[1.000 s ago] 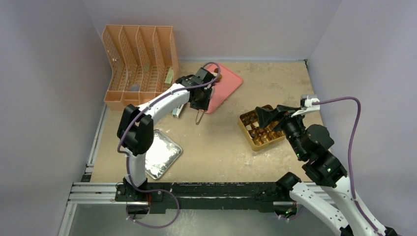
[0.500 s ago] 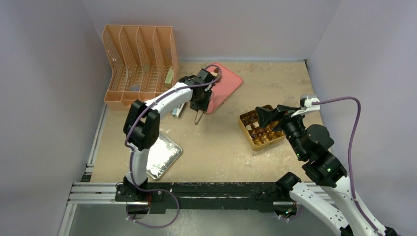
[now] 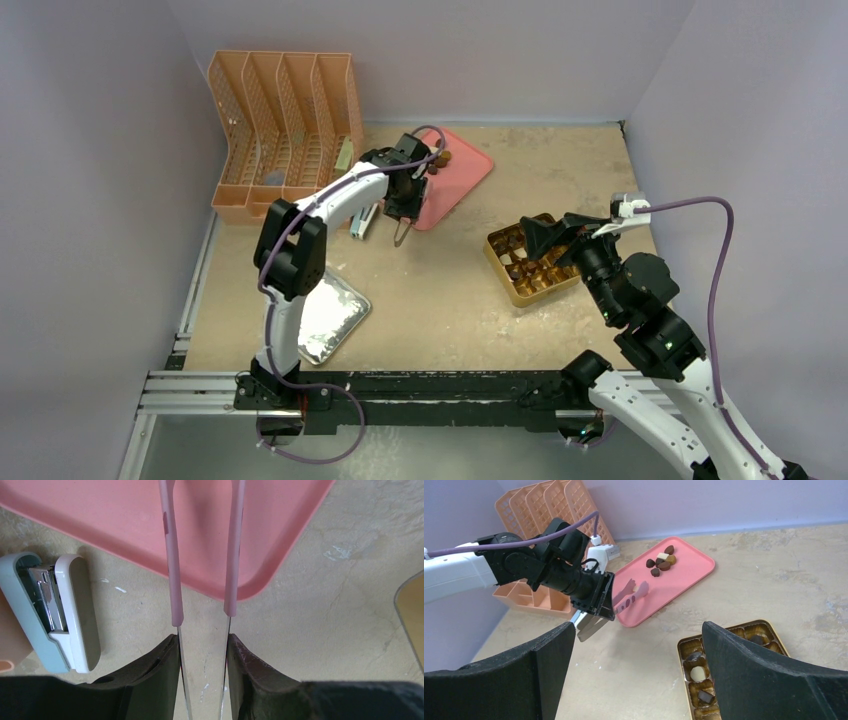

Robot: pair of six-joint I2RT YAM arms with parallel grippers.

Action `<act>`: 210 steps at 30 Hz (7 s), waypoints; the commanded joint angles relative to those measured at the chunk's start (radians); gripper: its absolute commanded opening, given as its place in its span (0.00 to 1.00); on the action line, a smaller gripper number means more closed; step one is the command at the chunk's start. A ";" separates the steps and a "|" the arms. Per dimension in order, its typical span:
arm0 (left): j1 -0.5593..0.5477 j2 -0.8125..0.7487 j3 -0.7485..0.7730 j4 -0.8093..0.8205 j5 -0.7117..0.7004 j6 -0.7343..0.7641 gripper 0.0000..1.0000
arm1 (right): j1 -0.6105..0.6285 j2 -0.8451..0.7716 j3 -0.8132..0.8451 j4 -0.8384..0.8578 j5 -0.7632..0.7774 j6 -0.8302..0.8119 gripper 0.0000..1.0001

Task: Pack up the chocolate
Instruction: Pick up the fake chocolate from the plate, then place the fake chocolate in the packing box, then pick up the fake chocolate from the plate.

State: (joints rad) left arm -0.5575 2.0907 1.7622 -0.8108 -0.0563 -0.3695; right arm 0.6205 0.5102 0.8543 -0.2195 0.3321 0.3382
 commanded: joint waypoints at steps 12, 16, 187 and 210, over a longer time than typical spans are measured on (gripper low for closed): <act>0.024 -0.008 0.032 0.029 0.023 0.019 0.30 | -0.002 -0.002 0.002 0.050 0.029 -0.019 0.99; 0.024 -0.037 0.015 0.034 0.037 0.013 0.29 | -0.001 -0.001 0.000 0.052 0.023 -0.015 0.99; 0.011 0.204 0.305 0.060 -0.022 -0.025 0.36 | -0.002 0.005 -0.012 0.071 -0.008 0.012 0.99; 0.028 0.141 0.265 0.065 0.009 -0.050 0.28 | -0.001 0.005 -0.014 0.071 -0.007 0.015 0.99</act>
State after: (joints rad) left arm -0.5365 2.3405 2.0483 -0.7666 -0.0559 -0.4084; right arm 0.6205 0.5102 0.8421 -0.2043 0.3061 0.3641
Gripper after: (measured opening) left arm 0.289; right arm 0.987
